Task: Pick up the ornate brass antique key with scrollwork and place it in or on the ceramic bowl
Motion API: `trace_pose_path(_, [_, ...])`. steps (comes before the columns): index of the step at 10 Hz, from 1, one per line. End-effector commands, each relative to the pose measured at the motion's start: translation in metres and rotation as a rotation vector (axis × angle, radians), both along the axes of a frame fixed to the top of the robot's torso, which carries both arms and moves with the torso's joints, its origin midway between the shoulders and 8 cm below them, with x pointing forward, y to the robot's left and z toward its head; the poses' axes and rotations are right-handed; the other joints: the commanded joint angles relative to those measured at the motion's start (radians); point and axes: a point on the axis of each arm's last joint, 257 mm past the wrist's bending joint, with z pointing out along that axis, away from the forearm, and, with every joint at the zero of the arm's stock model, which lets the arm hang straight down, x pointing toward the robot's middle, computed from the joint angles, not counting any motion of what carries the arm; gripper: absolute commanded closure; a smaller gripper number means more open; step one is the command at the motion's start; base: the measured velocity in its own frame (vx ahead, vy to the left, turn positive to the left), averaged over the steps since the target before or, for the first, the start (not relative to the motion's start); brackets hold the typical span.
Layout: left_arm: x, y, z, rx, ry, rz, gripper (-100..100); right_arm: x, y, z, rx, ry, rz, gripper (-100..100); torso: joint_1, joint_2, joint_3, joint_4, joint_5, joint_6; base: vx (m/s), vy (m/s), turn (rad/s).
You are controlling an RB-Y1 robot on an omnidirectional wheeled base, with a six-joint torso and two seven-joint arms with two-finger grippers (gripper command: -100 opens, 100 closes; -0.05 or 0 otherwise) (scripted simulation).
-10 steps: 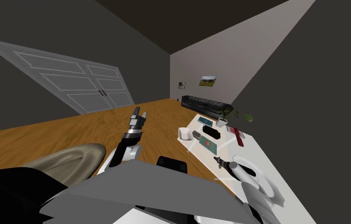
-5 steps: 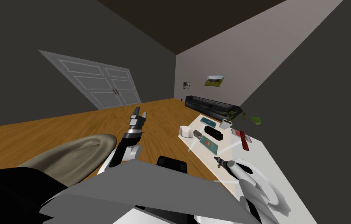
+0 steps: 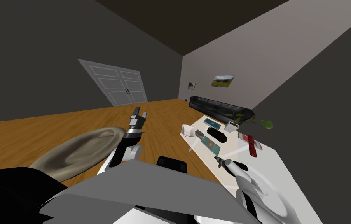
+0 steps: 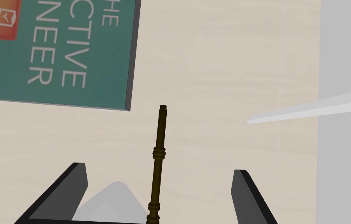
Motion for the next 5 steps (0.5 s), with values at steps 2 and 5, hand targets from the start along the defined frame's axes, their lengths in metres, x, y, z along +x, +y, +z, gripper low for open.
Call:
trace_pose_path(2, [0.0000, 0.0001, -0.0001, 0.000, 0.000, 0.000, 0, 0.0019, -0.0018, -0.0027, -0.002, -0.002, -0.053, -100, 0.000, -0.001, 0.000, 0.000, 0.000, 0.001, -0.108, -0.045, 0.194])
trace_pose_path(5, [0.0000, 0.0000, 0.0000, 0.000, 0.000, 0.000, 0, 0.0033, -0.0021, -0.0045, 0.005, -0.010, -0.105, -100, 0.001, 0.001, 0.001, 0.000, 0.000, 0.000, -0.115, -0.044, 0.172])
